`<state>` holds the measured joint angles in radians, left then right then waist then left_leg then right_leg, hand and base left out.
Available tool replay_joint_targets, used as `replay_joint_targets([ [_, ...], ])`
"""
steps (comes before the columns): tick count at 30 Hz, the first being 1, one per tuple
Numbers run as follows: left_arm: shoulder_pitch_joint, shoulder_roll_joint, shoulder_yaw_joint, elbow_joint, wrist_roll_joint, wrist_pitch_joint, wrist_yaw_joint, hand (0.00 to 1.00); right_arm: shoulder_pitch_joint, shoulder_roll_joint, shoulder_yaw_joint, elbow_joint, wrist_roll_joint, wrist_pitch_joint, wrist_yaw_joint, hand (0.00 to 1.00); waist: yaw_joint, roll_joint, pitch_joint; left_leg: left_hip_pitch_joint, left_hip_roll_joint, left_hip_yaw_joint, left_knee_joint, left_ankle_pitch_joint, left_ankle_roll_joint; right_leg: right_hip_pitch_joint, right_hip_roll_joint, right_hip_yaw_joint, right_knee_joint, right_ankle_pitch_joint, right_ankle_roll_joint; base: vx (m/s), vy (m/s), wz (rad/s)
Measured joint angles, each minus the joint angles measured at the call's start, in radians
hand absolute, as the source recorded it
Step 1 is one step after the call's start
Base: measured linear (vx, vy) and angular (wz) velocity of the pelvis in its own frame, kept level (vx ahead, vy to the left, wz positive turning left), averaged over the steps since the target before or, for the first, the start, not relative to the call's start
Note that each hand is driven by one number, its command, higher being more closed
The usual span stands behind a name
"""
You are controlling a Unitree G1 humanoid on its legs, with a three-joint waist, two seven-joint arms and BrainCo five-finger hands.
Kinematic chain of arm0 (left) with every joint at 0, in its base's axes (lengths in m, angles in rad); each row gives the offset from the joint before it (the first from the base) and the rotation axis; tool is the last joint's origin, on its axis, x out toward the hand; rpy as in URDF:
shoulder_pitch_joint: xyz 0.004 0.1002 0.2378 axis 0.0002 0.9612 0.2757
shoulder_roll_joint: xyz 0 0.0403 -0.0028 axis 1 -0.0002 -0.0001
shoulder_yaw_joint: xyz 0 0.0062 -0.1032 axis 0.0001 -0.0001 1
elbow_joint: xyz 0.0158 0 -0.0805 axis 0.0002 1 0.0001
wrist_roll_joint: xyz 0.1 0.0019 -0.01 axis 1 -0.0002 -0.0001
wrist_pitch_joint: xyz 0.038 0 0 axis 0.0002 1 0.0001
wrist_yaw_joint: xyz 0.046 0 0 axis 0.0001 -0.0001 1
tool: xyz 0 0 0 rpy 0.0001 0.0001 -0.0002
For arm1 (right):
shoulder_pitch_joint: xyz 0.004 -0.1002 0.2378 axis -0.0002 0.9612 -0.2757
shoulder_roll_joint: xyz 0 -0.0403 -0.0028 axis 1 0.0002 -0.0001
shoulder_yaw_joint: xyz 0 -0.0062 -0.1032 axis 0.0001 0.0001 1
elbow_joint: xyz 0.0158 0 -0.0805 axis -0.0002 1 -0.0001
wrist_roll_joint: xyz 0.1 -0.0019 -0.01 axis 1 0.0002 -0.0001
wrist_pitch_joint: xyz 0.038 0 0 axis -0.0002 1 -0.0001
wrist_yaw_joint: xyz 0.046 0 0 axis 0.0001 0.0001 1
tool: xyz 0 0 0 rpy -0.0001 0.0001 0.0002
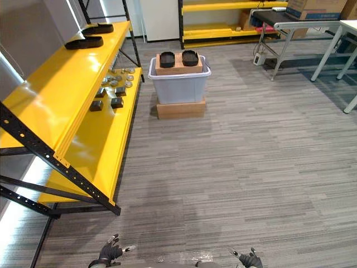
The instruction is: Walk over and take plastic housings, then place them on the shelf
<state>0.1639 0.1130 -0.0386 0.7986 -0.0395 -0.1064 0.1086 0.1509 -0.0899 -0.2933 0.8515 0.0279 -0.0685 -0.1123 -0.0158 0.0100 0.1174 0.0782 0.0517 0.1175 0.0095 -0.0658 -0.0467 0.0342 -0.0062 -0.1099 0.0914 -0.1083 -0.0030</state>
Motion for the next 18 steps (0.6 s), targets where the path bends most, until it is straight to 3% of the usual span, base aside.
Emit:
replay_joint_targets([
  [4,-0.011,0.013,-0.001,-0.026,0.015,-0.008,-0.001,0.0,-0.007,-0.019,0.041,-0.023,-0.068,-0.003,0.017,0.0,-0.001,-0.007,0.01,0.027,-0.003,0.015,-0.001,-0.001,-0.002,0.039,-0.005,-0.002,-0.027,0.0,0.006,0.15,0.004,-0.04],
  [9,-0.011,0.012,-0.001,-0.048,0.013,-0.016,-0.001,0.0,-0.007,-0.023,0.066,-0.03,-0.068,-0.002,0.028,0.0,-0.008,-0.002,0.012,0.041,-0.009,0.023,0.027,-0.016,-0.005,0.07,-0.015,-0.002,-0.03,-0.011,0.024,0.13,0.005,0.0],
  [18,-0.007,0.0,0.05,-0.058,-0.037,-0.015,0.007,0.0,-0.017,-0.016,0.016,-0.05,0.015,-0.001,0.017,0.0,-0.017,0.007,0.014,0.033,0.007,0.082,0.155,-0.086,-0.012,0.101,-0.015,0.006,-0.029,-0.013,0.027,0.11,-0.007,-0.14],
])
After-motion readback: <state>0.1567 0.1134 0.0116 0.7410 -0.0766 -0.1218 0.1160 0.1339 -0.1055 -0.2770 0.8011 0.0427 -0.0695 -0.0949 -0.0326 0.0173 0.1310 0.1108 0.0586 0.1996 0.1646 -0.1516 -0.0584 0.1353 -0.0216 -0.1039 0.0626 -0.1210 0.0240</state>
